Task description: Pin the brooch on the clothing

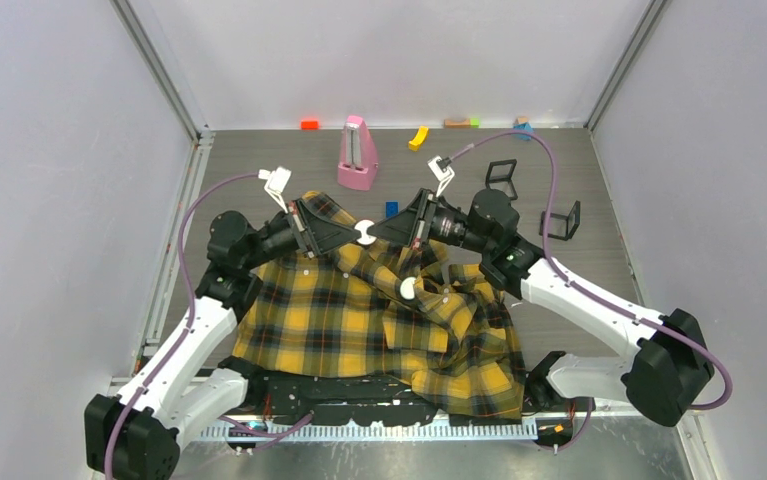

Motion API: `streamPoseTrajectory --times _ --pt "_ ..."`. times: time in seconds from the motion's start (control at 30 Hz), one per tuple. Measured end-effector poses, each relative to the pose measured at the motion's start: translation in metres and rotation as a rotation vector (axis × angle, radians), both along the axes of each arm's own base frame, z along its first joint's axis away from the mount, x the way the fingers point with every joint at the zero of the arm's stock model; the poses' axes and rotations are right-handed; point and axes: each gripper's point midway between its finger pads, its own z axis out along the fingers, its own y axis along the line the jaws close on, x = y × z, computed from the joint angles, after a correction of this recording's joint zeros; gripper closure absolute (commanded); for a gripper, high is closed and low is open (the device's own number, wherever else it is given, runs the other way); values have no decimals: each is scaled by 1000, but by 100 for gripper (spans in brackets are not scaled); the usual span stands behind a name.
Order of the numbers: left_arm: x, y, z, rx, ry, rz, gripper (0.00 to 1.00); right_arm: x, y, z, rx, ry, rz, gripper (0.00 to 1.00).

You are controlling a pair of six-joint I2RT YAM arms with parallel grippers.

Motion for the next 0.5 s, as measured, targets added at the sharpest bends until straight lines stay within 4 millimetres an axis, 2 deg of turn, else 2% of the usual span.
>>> streamPoseTrajectory --times 0.1,0.17,0.23,0.4,0.5 --pt "5 1 -4 5 18 17 100 5 2 -4 -32 2 -16 98" --pt "7 2 -7 10 30 26 100 6 2 -6 -50 1 -25 93" --pt "9 2 -12 20 47 35 100 7 2 -10 -63 5 -32 83" --pt "10 2 -24 57 74 54 100 9 0 -23 -114 30 -60 49" --pt "8 1 -26 63 76 47 100 8 -9 -28 -158 27 -95 42"
